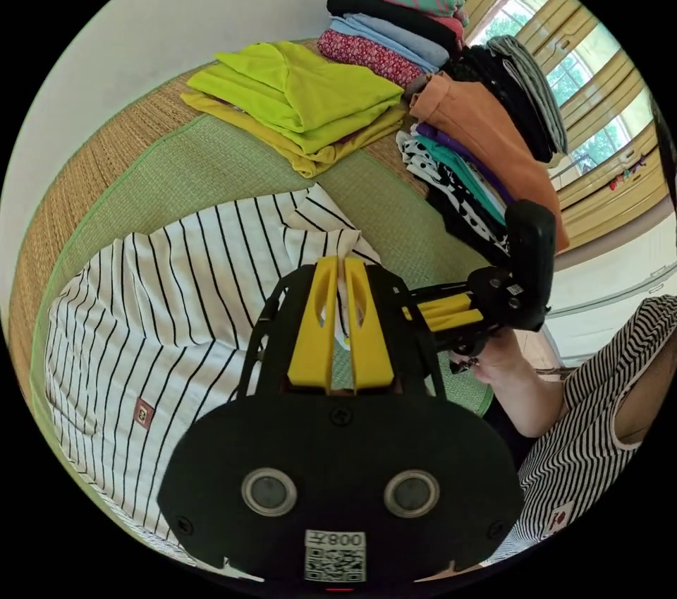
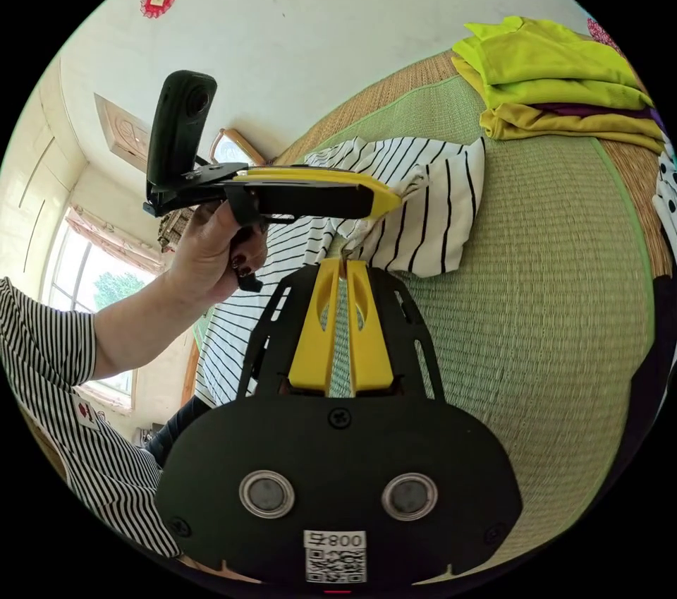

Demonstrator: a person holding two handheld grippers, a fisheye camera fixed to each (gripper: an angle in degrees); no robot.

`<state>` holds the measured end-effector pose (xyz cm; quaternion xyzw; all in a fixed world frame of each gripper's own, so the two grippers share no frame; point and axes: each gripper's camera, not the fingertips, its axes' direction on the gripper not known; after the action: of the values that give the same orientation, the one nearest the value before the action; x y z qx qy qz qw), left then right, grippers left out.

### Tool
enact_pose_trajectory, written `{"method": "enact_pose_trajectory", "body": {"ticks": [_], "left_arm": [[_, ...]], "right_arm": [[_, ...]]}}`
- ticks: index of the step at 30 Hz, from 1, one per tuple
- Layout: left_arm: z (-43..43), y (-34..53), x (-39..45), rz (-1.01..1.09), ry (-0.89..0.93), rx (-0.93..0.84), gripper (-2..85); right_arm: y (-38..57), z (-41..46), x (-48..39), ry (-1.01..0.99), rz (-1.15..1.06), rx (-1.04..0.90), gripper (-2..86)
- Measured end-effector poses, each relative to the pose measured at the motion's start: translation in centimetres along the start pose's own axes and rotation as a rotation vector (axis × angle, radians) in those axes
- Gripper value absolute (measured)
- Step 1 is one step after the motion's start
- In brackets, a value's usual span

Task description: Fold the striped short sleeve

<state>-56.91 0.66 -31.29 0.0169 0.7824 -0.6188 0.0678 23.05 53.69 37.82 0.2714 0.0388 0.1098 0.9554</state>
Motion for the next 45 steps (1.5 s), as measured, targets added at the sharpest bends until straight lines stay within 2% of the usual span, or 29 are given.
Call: {"method": "enact_pose_trajectory", "body": {"ticks": [8, 17, 23, 35, 45], "left_arm": [[-5.4, 4.0, -6.4, -0.219, 0.242, 0.160, 1.9], [-12.8, 7.5, -11.4, -0.275, 0.291, 0.268, 1.7], [-20.7, 10.9, -16.2, -0.303, 0.312, 0.390, 1.7], [-34.2, 25.2, -26.0, -0.459, 0.266, 0.600, 1.7], [-37.0, 36.2, -32.4, -0.666, 0.209, 0.625, 1.8]], "right_arm": [[-0.7, 0.2, 1.1, -0.046, -0.020, 0.026, 1.4], [-2.5, 1.0, 0.8, -0.096, -0.070, 0.057, 1.4], [-6.1, 2.8, -3.9, -0.161, -0.150, 0.105, 1.5], [-11.3, 14.5, -16.3, -0.266, -0.328, -0.036, 1.4], [-10.5, 28.5, -22.1, -0.288, -0.392, -0.270, 1.4]]}}
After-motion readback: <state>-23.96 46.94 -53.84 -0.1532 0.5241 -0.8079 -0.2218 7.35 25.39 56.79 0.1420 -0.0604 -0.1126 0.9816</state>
